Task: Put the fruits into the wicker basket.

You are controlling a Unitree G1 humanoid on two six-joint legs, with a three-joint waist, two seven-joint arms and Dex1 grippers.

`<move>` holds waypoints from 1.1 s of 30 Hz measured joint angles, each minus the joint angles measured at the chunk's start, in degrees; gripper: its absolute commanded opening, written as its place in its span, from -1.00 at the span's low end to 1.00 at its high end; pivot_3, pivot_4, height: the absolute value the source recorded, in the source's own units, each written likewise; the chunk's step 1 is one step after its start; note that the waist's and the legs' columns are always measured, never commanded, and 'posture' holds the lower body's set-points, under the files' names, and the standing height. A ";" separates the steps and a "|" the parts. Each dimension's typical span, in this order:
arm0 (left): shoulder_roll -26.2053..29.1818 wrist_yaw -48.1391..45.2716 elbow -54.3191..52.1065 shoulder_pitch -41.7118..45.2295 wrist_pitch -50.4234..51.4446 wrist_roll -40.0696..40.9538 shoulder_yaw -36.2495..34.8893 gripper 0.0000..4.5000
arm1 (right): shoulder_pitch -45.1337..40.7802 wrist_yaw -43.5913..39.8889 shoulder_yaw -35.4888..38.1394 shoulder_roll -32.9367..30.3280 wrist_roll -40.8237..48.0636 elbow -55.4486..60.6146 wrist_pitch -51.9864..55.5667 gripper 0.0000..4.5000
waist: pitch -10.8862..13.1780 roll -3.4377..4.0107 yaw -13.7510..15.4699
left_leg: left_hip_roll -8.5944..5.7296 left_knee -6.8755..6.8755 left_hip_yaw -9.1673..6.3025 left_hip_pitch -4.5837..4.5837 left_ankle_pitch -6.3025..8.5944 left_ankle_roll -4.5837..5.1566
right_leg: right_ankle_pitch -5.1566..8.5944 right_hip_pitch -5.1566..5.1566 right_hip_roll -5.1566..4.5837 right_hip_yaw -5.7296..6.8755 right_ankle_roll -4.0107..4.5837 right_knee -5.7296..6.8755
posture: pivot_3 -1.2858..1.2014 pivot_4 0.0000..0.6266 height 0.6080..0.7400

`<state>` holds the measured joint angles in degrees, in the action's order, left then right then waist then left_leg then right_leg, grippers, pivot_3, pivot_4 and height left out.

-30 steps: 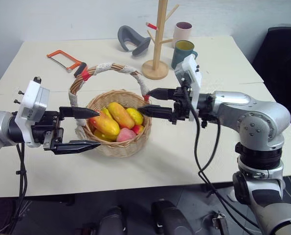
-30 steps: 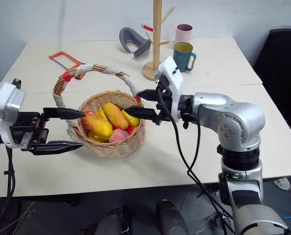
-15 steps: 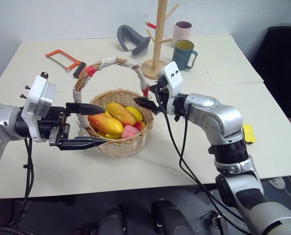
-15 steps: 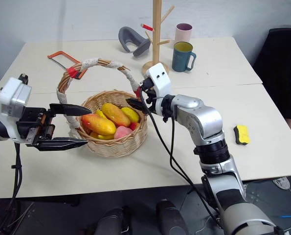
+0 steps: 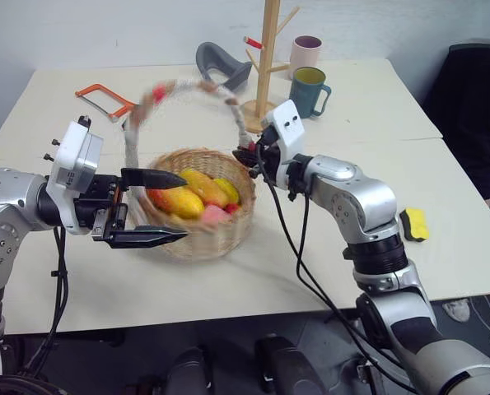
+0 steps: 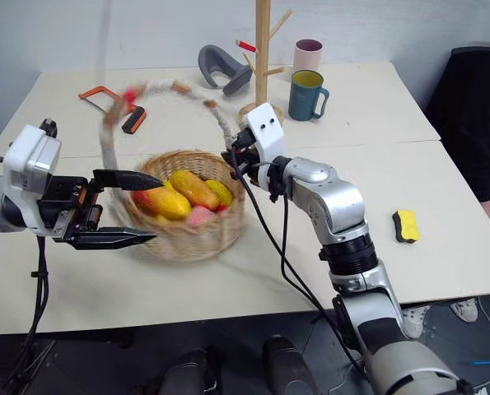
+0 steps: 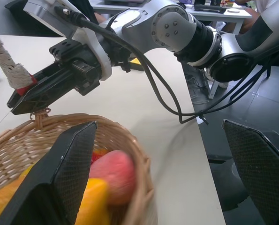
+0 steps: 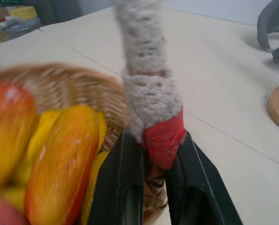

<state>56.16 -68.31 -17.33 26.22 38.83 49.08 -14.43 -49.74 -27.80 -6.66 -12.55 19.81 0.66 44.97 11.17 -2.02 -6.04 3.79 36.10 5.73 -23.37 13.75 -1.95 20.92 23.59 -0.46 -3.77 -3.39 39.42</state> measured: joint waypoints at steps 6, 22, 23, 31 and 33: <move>-2.34 0.46 -0.25 1.81 1.49 1.51 1.52 1.00 | 3.80 2.52 7.26 -7.88 0.45 7.27 3.82 -0.91 | 0.01 -0.01 1.36 | -0.05 0.09 -0.05 -0.07 0.00 0.01 | 0.00 -0.01 -0.07 0.06 0.00 -0.03 | 0.03 -0.52 1.00; -5.25 -1.22 2.37 6.84 1.14 0.08 6.07 1.00 | 16.71 0.45 26.25 -30.06 -0.91 1.90 -1.55 -0.75 | 0.01 -0.01 0.81 | 0.03 -0.01 0.36 0.21 -0.05 -0.05 | 0.02 -0.05 0.21 -0.49 -0.08 -0.01 | 0.03 -0.52 1.00; -5.85 -1.26 2.47 7.15 1.09 -0.08 6.55 1.00 | 17.23 -0.08 26.24 -29.97 -1.28 0.37 -4.94 -0.59 | 0.01 -0.01 0.85 | 0.03 0.00 0.35 0.22 -0.05 -0.05 | 0.03 -0.07 0.23 -0.51 -0.10 -0.02 | 0.03 -0.52 1.00; -6.68 -1.27 4.18 8.45 1.08 -1.08 7.27 1.00 | 23.39 -4.91 30.05 -31.34 1.62 -1.99 -10.88 0.54 | 0.01 -0.01 1.33 | 0.01 0.03 0.35 0.19 -0.05 -0.06 | 0.05 -0.08 0.23 -0.60 -0.20 -0.03 | 0.03 -0.52 1.00; -6.75 -1.27 4.34 8.44 1.08 -1.20 7.28 1.00 | 27.15 -7.95 33.06 -34.38 3.95 0.65 -8.73 0.82 | 0.02 0.02 1.52 | -0.01 0.04 0.34 0.17 -0.04 -0.05 | 0.07 -0.10 0.21 -0.61 -0.22 -0.05 | 0.03 -0.52 1.00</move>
<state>49.41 -69.59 -12.98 34.66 39.91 47.88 -7.15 -22.59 -35.75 26.41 -46.93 23.76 1.31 36.24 11.19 -2.01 -4.52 3.78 36.14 6.08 -23.20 13.70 -2.00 20.98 23.49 -0.25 -4.38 -3.61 39.38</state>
